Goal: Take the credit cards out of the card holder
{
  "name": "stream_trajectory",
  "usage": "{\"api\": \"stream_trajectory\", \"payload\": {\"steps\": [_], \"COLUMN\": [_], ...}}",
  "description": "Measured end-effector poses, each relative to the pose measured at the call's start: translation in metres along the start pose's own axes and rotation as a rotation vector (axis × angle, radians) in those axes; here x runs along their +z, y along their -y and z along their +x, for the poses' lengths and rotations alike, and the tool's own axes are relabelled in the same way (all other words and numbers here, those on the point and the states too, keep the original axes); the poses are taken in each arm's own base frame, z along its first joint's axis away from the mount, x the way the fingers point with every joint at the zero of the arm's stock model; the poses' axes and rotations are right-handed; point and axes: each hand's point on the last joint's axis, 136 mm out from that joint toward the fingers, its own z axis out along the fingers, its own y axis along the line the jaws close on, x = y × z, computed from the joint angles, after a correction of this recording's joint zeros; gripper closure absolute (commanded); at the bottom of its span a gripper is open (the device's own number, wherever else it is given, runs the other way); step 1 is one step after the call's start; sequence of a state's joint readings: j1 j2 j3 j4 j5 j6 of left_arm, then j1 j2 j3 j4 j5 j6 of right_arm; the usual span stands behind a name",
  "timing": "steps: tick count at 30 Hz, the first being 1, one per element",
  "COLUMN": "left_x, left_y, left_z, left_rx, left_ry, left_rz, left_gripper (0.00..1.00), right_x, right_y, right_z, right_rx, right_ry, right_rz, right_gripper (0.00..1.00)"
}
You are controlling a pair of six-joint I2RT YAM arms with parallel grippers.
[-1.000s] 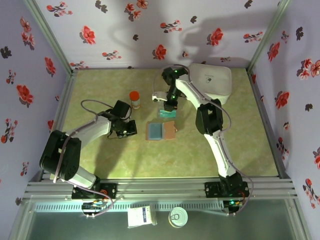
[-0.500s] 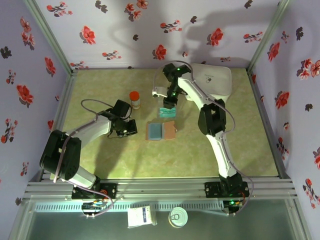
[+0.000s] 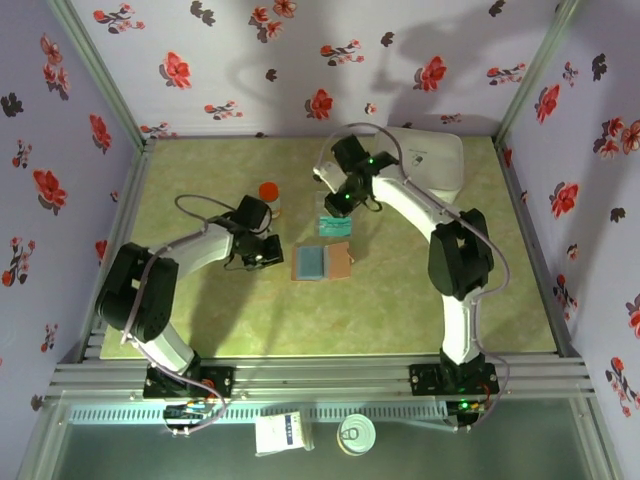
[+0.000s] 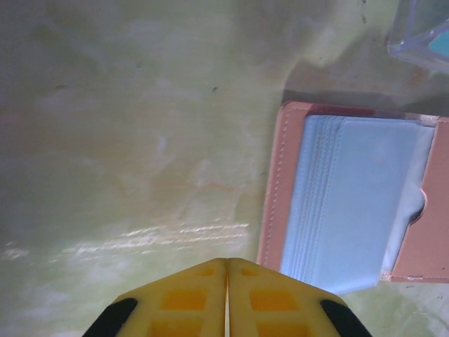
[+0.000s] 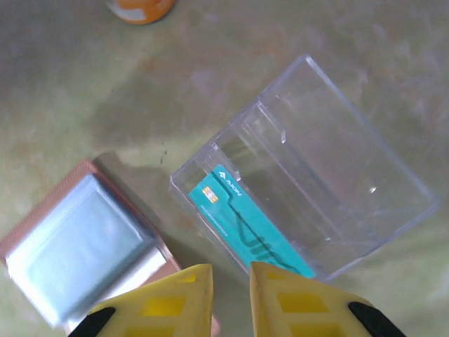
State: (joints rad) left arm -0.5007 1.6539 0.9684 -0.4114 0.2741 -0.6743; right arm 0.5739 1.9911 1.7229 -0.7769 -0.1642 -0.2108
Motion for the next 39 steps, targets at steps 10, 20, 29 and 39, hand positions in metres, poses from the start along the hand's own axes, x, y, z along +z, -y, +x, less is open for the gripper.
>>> {"api": "stream_trajectory", "payload": {"steps": [10,20,29,39], "left_x": [0.009,0.009,0.011,0.011], "left_y": [0.017,0.019,0.015,0.016], "left_z": [-0.004,-0.006,-0.002,-0.002], "left_rx": [0.034,0.037,0.032,0.033], "left_ry": [-0.003,0.007,-0.001,-0.001], "left_rz": [0.022,0.030,0.024,0.029], "left_gripper": [0.91,0.92,0.92,0.93], "right_x": [0.032,0.050,0.060,0.060], "right_y": [-0.032,-0.011,0.007,0.011], "right_z": [0.032,0.036,0.025,0.016], "right_rx": [0.492,0.633,0.655,0.659], "right_ry": [0.031,0.057,0.082,0.104], "right_rz": [0.118,0.229,0.308,0.311], "right_gripper": [0.54,0.46,0.52,0.56]}}
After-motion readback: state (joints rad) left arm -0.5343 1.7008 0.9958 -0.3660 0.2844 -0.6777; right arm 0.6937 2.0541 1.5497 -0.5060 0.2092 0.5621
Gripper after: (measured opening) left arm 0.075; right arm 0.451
